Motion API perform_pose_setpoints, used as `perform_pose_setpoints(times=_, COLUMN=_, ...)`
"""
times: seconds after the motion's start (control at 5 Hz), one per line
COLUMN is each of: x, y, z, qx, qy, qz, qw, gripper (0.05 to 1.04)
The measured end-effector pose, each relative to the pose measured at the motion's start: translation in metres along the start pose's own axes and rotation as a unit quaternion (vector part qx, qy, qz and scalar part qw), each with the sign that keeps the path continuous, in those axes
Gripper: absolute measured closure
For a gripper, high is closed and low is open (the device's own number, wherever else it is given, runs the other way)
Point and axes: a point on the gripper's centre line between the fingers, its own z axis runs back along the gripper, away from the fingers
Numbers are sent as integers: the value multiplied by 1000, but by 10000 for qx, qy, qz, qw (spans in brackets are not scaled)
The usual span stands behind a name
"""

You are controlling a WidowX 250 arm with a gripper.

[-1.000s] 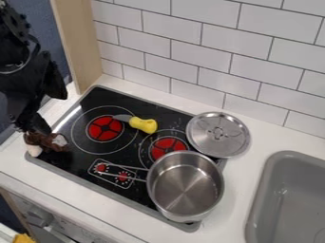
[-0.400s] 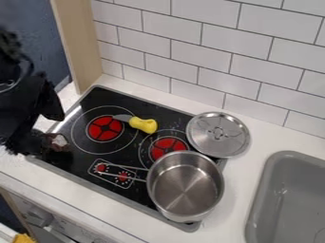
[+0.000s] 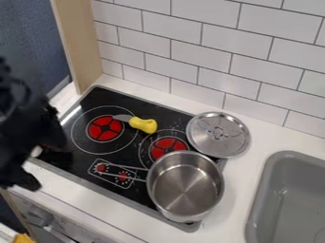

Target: Move the silver pot on top of the left stove

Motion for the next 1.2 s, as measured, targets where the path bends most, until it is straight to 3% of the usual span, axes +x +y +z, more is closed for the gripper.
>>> perform_pose_setpoints(times=0.2, x=-37, y=14, z=-20, qx=457, qy=-118, qz=-17, qw=9989, gripper=84)
perform_pose_setpoints(times=0.4, x=-67, y=19, z=-25, qx=443, qy=-176, qz=-242, qw=9986, gripper=84)
perform_pose_setpoints(times=0.6, x=-90, y=20, z=-21, qx=481, qy=-74, qz=-413, qw=9980, gripper=84)
perform_pose_setpoints(times=1.0, x=-106, y=6, z=-13, qx=284, qy=105, qz=-303, qw=9991, gripper=84)
perform_pose_setpoints(times=1.2, x=-116, y=-4, z=-21, qx=357, qy=144, qz=-250, qw=9989, gripper=84)
